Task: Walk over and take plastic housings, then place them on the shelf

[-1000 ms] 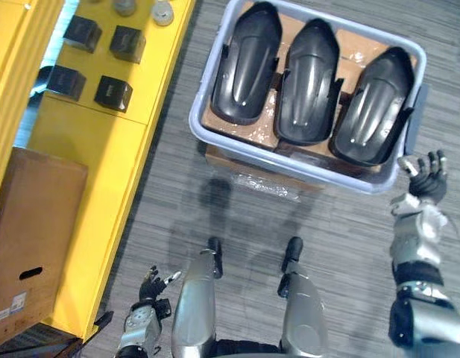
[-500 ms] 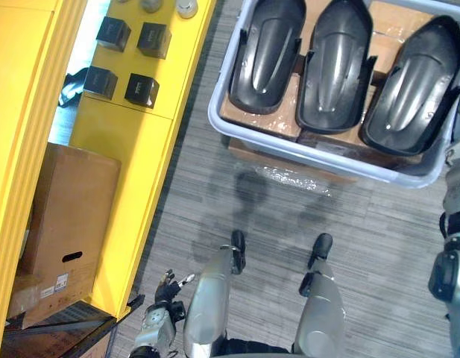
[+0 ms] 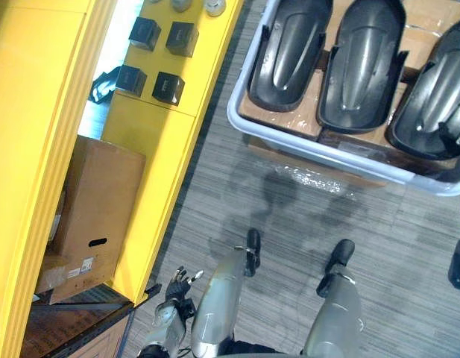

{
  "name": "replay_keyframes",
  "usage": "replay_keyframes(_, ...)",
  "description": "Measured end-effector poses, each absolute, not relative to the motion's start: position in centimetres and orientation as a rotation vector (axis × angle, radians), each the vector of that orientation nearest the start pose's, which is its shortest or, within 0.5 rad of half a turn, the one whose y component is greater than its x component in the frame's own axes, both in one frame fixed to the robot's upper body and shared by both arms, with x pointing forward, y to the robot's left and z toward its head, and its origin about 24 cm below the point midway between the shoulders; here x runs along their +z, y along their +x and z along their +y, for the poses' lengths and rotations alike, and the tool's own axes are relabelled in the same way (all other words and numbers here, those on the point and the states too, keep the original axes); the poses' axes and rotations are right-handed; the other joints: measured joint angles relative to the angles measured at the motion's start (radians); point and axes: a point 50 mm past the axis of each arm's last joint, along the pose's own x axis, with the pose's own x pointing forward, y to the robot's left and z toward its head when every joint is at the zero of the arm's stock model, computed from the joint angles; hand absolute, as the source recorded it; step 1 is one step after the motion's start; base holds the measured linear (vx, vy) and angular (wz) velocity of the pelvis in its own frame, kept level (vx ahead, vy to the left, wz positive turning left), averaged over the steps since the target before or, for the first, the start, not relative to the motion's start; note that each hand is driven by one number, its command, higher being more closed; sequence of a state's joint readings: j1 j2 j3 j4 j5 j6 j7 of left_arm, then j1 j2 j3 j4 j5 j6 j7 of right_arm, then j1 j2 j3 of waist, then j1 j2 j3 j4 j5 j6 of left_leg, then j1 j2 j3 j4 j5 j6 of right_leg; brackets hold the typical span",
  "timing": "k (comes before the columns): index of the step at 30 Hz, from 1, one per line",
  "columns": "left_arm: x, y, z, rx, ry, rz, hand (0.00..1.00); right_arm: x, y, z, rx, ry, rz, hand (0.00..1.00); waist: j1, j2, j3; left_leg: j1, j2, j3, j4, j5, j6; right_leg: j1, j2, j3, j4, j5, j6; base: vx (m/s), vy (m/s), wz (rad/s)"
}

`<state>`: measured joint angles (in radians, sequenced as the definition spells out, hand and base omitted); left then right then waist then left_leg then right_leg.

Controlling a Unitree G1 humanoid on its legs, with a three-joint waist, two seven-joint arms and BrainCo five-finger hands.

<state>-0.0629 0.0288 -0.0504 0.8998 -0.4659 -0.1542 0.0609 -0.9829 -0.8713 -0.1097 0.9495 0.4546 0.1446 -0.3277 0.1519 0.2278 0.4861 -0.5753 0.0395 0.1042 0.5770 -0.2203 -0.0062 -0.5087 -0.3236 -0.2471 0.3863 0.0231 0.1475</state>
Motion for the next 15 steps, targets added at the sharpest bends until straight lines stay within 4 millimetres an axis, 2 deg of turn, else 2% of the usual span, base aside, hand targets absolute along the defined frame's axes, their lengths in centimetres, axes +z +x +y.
replay_keyframes(1,-11.7,19.1,15.7,0.227,-0.347,0.683,0.00,24.4,34.1,-38.5,-0.799,-0.045,-0.102,1.00,0.001,0.000,0.000,-0.008,0.002,-0.001,0.009,-0.001,-0.002,-0.014,-0.004,0.001,0.023,-0.010,-0.002,-0.03,-0.033,0.03)
replay_keyframes(7,-11.4,19.5,15.0,0.229,-0.392,0.649,0.00,23.7,34.4,-38.2,-0.775,-0.103,-0.018,1.00,0.000,-0.002,0.001,-0.021,0.010,-0.004,0.029,-0.004,-0.006,-0.037,-0.006,0.002,0.068,-0.032,-0.010,-0.04,-0.033,0.00)
replay_keyframes(15,-11.2,19.8,14.5,0.226,-0.418,0.640,0.00,24.3,34.2,-38.6,-0.823,-0.183,0.030,1.00,-0.004,-0.004,0.003,-0.023,0.023,0.006,0.023,-0.001,-0.011,-0.062,-0.004,0.004,0.087,-0.039,-0.020,-0.01,-0.027,-0.05)
